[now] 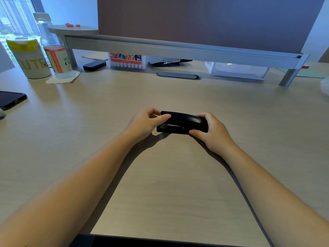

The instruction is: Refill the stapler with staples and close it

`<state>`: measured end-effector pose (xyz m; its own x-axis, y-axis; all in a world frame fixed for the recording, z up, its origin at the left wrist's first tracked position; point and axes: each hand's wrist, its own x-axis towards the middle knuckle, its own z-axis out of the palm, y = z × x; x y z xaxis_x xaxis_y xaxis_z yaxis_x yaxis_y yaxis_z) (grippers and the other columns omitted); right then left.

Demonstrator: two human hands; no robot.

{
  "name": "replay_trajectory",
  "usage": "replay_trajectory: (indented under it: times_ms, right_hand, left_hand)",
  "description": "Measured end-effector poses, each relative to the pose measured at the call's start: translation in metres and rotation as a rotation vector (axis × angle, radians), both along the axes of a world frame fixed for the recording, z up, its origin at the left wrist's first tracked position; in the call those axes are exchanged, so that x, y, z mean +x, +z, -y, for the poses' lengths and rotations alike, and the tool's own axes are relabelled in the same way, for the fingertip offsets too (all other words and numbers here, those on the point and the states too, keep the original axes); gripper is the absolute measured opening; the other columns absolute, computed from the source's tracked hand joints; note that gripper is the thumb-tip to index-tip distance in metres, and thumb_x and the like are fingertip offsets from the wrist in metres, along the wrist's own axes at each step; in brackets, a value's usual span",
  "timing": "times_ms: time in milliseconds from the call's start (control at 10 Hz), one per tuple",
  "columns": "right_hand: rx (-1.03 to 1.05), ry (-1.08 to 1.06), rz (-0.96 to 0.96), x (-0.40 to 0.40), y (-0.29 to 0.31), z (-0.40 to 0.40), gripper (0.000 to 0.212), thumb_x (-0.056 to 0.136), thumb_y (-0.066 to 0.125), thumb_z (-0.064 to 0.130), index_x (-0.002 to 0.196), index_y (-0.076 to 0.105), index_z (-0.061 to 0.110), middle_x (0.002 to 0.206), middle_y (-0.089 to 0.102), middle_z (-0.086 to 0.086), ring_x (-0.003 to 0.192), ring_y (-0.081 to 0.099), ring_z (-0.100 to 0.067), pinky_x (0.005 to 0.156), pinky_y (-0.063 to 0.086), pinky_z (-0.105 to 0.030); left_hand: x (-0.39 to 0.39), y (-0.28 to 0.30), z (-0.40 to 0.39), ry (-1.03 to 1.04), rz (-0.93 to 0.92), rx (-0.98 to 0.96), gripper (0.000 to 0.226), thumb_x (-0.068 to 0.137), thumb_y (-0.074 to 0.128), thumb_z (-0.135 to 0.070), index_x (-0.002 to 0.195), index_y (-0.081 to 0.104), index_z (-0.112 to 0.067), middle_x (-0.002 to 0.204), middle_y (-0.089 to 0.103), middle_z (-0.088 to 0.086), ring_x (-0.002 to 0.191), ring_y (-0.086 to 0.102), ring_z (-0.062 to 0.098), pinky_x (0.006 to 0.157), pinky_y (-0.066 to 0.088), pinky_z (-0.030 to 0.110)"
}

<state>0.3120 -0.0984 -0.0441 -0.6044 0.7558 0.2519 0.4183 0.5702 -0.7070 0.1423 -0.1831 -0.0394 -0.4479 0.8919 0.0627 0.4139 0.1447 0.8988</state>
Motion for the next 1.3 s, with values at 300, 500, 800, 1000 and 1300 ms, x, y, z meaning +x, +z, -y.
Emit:
replay_trajectory:
  times_ms: [300, 500, 800, 1000, 1300]
  right_hand:
    - [0.0, -0.063, 0.085, 0.003, 0.001, -0.002, 0.049, 0.075, 0.067, 0.016, 0.116, 0.041, 0.01, 0.119, 0.054, -0.011, 0.106, 0.049, -0.024, 0.087, 0.04, -0.033]
    - [-0.005, -0.098, 0.137, -0.004, 0.004, -0.012, 0.052, 0.074, 0.067, 0.019, 0.118, 0.04, 0.01, 0.121, 0.054, -0.013, 0.111, 0.048, -0.031, 0.096, 0.041, -0.044]
    - [-0.062, -0.19, 0.089, -0.051, 0.005, -0.091, 0.053, 0.079, 0.062, 0.013, 0.124, 0.034, 0.007, 0.127, 0.051, -0.016, 0.114, 0.048, -0.032, 0.096, 0.04, -0.041]
    - [-0.05, -0.215, 0.083, -0.088, 0.004, -0.147, 0.046, 0.081, 0.058, 0.01, 0.121, 0.035, 0.008, 0.126, 0.051, -0.018, 0.114, 0.048, -0.032, 0.094, 0.041, -0.04]
    - [-0.065, -0.239, 0.062, -0.091, 0.001, -0.156, 0.059, 0.082, 0.057, 0.012, 0.131, 0.025, 0.008, 0.136, 0.041, -0.018, 0.122, 0.042, -0.031, 0.099, 0.038, -0.04]
  left_hand:
    - [-0.011, -0.001, 0.001, -0.157, -0.16, -0.125, 0.03, 0.072, 0.066, -0.033, 0.095, 0.052, -0.019, 0.082, 0.053, -0.01, 0.084, 0.051, 0.012, 0.066, 0.039, 0.019]
    - [-0.025, -0.005, -0.01, -0.07, -0.496, -0.171, 0.038, 0.069, 0.068, -0.037, 0.1, 0.06, -0.017, 0.1, 0.048, 0.0, 0.104, 0.044, 0.023, 0.09, 0.039, 0.039]
    - [-0.055, -0.009, -0.1, 0.011, -0.485, -0.173, 0.041, 0.077, 0.06, -0.037, 0.112, 0.057, -0.017, 0.12, 0.06, 0.011, 0.108, 0.051, 0.027, 0.085, 0.043, 0.039]
    - [-0.08, -0.007, -0.157, 0.075, -0.429, -0.173, 0.043, 0.08, 0.057, -0.031, 0.12, 0.052, -0.015, 0.127, 0.056, 0.013, 0.113, 0.051, 0.028, 0.093, 0.041, 0.039]
    - [-0.085, -0.009, -0.171, 0.096, -0.505, -0.218, 0.057, 0.081, 0.055, -0.037, 0.129, 0.041, -0.01, 0.133, 0.051, 0.016, 0.12, 0.046, 0.031, 0.1, 0.038, 0.04]
